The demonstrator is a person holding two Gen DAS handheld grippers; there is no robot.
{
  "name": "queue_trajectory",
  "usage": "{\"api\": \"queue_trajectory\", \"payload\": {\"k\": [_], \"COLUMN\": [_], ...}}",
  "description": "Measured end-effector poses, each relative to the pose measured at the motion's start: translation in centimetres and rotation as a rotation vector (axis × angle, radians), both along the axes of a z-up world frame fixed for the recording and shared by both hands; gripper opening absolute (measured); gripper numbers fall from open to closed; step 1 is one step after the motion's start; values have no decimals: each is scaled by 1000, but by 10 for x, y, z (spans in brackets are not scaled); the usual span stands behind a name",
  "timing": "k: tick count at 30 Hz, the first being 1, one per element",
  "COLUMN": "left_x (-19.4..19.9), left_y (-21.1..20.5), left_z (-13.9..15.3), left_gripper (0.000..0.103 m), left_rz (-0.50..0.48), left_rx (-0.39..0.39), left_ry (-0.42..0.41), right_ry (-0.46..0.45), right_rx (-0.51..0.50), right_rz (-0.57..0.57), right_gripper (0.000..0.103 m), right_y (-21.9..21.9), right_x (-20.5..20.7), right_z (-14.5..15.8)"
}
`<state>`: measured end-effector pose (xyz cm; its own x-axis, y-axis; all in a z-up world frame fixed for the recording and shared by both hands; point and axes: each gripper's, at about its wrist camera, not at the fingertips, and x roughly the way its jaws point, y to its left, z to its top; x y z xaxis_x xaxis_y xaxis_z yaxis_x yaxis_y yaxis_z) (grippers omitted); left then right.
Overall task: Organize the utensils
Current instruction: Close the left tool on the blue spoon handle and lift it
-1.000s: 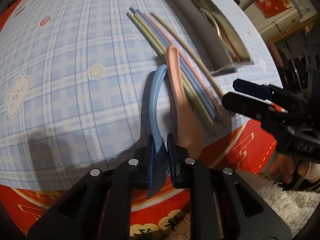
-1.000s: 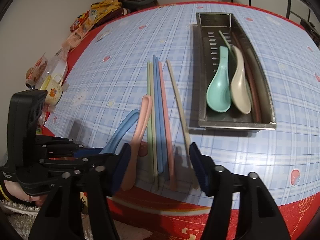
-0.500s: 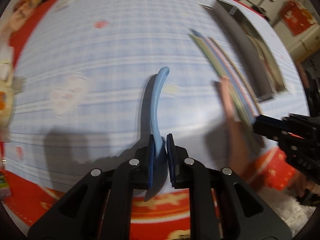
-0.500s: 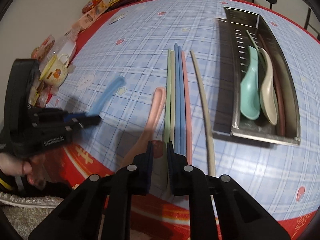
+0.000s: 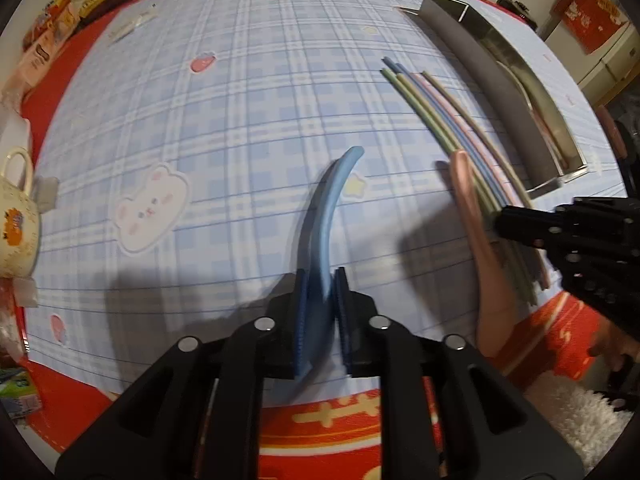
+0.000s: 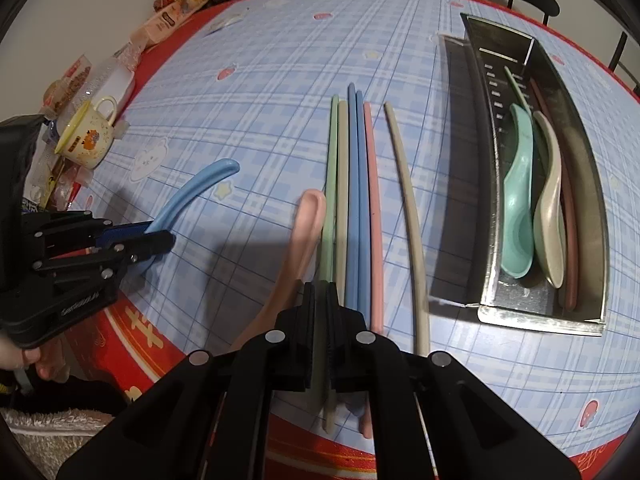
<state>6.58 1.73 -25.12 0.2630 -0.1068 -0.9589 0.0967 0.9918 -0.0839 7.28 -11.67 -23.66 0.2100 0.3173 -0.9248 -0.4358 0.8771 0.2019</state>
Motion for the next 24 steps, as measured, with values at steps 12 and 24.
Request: {"api": "queue_trajectory", "payload": {"k": [12,24], "left_x": [-4,6], "left_y": [-6,3], "left_z": [2,-1], "left_gripper": [37,31], "left_rz": [-6,-18], "left_rx": [-151,-207], "left_ry": [26,34], "right_ry": [-3,-6], "right_rx": [7,15], "right_rz": [-22,-37], "right_gripper": [8,8], "right_y": [2,-1], "right_x": [1,-2], "right_z": [-5,-5]}}
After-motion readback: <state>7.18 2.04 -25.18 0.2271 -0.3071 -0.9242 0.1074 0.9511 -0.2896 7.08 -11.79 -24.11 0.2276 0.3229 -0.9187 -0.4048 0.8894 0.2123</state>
